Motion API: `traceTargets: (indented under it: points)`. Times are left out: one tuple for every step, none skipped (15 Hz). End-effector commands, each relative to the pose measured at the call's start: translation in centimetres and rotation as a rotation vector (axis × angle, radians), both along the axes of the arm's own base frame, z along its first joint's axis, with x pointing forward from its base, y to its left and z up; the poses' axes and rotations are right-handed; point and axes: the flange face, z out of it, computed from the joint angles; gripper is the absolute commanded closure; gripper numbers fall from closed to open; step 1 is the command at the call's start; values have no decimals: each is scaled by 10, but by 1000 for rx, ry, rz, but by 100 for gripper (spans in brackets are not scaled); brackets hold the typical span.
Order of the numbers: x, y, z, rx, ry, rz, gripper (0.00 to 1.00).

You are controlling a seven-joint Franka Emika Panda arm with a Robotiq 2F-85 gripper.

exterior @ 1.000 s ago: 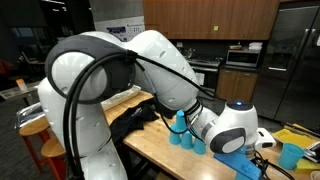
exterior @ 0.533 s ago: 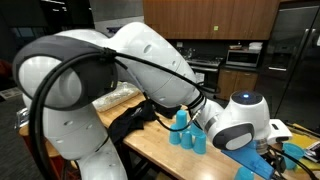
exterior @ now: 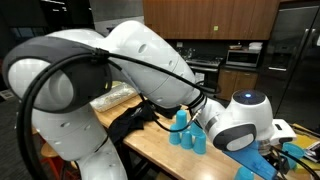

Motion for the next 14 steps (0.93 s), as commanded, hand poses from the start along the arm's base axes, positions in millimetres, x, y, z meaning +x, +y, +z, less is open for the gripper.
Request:
traceTargets:
  points:
    - [0,0,0,0,1,-1,0]
    - [0,0,0,0,1,-1,0]
    - [0,0,0,0,1,-1,0]
    - [0,0,0,0,1,-1,0]
    - [0,0,0,0,1,-1,0]
    - [0,0,0,0,1,-1,0]
    - [0,0,0,0,1,-1,0]
    - [0,0,0,0,1,-1,0]
    - [2,6,-2,29,12,4,0]
    - [4,11,-4,56,24,7,0]
    - [5,15,-6,73,33,11,0]
    - [8,23,-5,111,37,19,0]
    - [10,30,-4,160,39,37,0]
    - [13,38,-2,210,34,52,0]
